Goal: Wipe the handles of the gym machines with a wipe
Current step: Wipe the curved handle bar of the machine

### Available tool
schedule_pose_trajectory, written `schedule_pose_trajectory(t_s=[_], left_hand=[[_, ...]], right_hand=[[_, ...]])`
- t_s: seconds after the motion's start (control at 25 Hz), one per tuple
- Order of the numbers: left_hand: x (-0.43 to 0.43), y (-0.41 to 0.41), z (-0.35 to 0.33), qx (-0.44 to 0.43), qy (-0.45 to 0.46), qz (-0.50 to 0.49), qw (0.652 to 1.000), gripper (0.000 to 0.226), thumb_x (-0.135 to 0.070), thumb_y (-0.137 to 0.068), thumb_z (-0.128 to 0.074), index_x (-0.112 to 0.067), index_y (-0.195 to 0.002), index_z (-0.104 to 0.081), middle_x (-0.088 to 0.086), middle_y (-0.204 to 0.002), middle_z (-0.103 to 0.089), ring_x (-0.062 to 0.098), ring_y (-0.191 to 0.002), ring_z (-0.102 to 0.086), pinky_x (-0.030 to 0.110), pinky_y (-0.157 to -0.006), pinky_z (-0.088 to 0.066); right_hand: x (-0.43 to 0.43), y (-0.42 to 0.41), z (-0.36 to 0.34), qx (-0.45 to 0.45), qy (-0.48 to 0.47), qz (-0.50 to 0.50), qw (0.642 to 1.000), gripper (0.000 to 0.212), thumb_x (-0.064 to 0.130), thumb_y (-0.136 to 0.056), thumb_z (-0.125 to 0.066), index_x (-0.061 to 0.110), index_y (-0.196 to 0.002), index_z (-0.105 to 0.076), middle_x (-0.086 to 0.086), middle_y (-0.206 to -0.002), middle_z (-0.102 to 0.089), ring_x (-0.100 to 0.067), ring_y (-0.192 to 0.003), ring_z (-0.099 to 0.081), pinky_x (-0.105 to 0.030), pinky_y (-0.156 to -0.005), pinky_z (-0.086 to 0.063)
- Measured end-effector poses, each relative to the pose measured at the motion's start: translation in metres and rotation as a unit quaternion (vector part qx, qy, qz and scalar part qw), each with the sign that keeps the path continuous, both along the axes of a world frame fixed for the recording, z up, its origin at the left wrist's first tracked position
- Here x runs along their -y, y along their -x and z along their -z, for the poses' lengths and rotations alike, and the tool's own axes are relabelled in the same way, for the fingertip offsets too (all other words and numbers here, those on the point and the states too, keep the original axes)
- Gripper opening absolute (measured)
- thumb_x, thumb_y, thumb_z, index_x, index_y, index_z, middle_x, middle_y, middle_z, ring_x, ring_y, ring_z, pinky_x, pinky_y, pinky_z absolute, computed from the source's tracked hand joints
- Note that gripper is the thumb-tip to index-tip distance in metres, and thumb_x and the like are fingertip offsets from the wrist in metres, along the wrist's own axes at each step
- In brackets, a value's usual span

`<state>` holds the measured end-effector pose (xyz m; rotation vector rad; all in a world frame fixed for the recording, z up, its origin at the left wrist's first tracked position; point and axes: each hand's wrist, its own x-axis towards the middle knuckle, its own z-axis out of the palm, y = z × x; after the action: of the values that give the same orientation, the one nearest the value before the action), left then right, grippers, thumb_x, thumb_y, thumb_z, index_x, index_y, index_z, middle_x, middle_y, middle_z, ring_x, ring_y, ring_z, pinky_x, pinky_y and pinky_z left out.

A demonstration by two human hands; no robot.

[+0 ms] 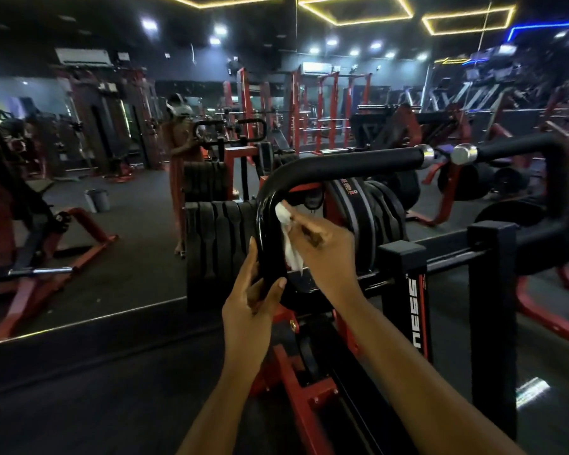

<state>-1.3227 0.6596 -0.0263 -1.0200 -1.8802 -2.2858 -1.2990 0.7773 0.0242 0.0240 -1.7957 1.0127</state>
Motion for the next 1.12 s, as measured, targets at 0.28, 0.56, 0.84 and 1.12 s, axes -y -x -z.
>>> schedule_pose_trajectory(t_s=[0.28, 0.56, 0.84, 1.12], left_hand=[[0.002, -0.001, 0.003, -0.002, 0.006, 0.007, 1.0, 0.063, -0.017, -0.083, -0.061, -0.051, -0.127, -0.032, -0.031, -0.116, -0.053, -0.014, -0.108, -0.054, 0.005, -0.087, -0.044], [0.005, 0.007, -0.007, -0.012, 0.003, -0.016, 1.0, 0.061, -0.027, -0.081, -0.062, -0.046, -0.132, -0.035, -0.018, -0.124, -0.056, -0.009, -0.108, -0.056, 0.01, -0.086, -0.048], [-0.003, 0.013, -0.02, -0.051, 0.034, -0.055, 0.997, 0.057, -0.026, -0.082, -0.064, -0.053, -0.122, -0.033, -0.015, -0.118, -0.059, -0.005, -0.098, -0.06, 0.002, -0.072, -0.046], [0.006, 0.016, -0.028, -0.078, 0.067, -0.044, 0.994, 0.06, -0.03, -0.083, -0.064, -0.067, -0.117, -0.029, -0.014, -0.126, -0.057, -0.003, -0.102, -0.058, 0.005, -0.079, -0.048]], right_hand=[[-0.008, -0.034, 0.052, 0.07, -0.122, -0.005, 0.99, 0.031, 0.001, -0.082, -0.064, 0.008, -0.111, -0.065, 0.007, -0.109, -0.064, 0.005, -0.101, -0.06, -0.012, -0.083, -0.051], [-0.024, -0.043, 0.0, -0.003, -0.269, 0.113, 0.957, 0.027, 0.008, -0.081, -0.058, 0.008, -0.107, -0.068, -0.007, -0.107, -0.069, -0.006, -0.101, -0.06, -0.02, -0.09, -0.05], [-0.006, 0.005, -0.044, -0.022, -0.582, 0.192, 0.79, 0.031, 0.009, -0.082, -0.048, 0.006, -0.105, -0.067, -0.006, -0.107, -0.067, -0.016, -0.104, -0.046, -0.028, -0.087, -0.05], [-0.037, -0.007, -0.07, -0.016, -0.409, 0.313, 0.857, 0.038, -0.01, -0.066, -0.071, 0.005, -0.101, -0.069, -0.008, -0.1, -0.07, -0.024, -0.088, -0.063, -0.028, -0.082, -0.054]])
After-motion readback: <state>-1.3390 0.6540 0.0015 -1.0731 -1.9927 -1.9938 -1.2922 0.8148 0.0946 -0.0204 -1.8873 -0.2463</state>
